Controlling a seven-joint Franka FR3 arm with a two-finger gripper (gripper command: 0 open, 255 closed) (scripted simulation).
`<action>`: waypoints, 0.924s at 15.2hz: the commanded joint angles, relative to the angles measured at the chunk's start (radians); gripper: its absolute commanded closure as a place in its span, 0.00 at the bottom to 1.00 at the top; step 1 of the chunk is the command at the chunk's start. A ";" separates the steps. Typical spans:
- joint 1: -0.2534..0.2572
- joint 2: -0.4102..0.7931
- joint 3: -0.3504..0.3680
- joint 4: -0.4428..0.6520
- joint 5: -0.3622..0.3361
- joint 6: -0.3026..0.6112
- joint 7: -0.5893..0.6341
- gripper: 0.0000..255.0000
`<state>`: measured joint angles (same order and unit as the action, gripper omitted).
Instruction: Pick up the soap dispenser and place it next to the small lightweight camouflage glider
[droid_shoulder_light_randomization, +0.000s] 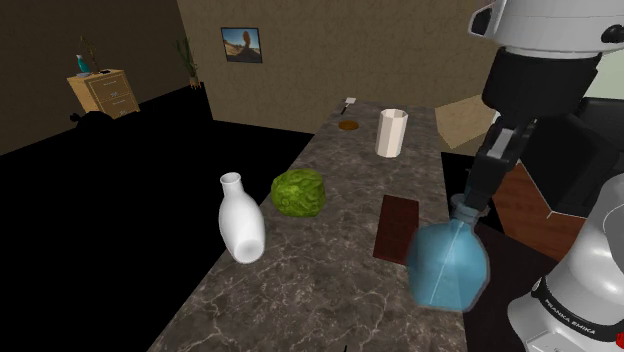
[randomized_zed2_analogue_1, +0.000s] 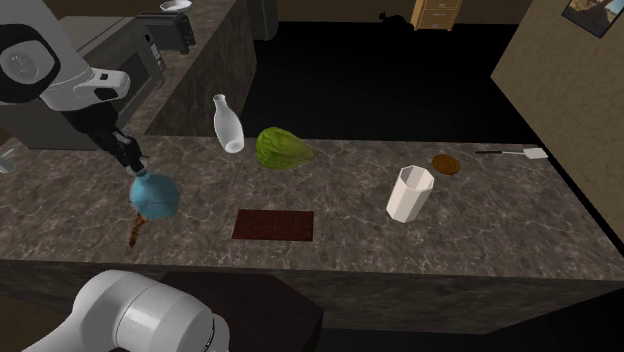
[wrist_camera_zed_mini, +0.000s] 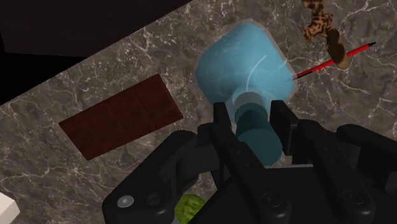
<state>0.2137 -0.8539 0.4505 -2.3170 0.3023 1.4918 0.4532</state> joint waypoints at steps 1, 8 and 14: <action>0.004 -0.011 0.004 -0.033 0.005 0.023 -0.004 1.00; 0.016 -0.031 0.028 -0.135 0.030 0.105 -0.008 1.00; 0.026 -0.040 0.054 -0.217 0.054 0.178 -0.012 1.00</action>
<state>0.2382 -0.8913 0.5013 -2.5226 0.3527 1.6607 0.4420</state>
